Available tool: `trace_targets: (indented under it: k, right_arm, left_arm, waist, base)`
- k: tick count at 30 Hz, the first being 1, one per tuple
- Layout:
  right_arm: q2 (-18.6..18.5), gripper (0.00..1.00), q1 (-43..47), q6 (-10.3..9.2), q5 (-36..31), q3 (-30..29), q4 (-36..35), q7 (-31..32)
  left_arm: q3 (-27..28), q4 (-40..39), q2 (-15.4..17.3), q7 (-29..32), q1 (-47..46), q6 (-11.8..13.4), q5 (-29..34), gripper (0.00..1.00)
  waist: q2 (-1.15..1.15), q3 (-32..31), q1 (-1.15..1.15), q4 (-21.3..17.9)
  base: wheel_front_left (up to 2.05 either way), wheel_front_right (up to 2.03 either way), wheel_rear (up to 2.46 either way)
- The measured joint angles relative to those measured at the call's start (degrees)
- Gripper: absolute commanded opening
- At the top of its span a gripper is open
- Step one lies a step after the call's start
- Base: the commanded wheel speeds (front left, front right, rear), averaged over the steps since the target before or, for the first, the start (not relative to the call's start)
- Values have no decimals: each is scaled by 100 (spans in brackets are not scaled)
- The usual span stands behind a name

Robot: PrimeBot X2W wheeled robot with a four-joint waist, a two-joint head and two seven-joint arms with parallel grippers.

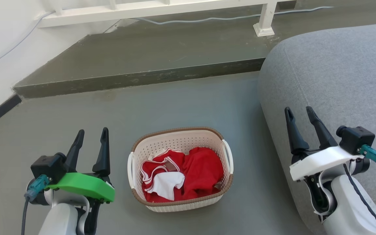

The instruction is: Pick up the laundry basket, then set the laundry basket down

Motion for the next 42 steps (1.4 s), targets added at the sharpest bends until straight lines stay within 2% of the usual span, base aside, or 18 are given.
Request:
trace_targets:
  k: [22,23,31,42]
  right_arm:
    - [56,100,34,66,-165,-91,-31,0]
    - [57,0,36,82,-177,-90,-16,1]
    - [137,0,339,92,-73,-81,252,36]
    - [157,0,339,92,793,-277,248,264]
  left_arm:
    - [23,-37,-21,0,55,-1,100,100]
    - [13,-24,-23,0,68,0,96,0]
    - [-23,234,-53,30,300,2,4,0]
    - [69,185,-55,222,308,2,-864,0]
  waist:
    - [0,24,0,-18]
    - [0,25,0,-17]
    - [0,21,0,-13]
    - [0,-22,0,47]
  base:
    - [0,0,0]
    - [0,0,0]
    - [0,0,0]
    - [0,0,0]
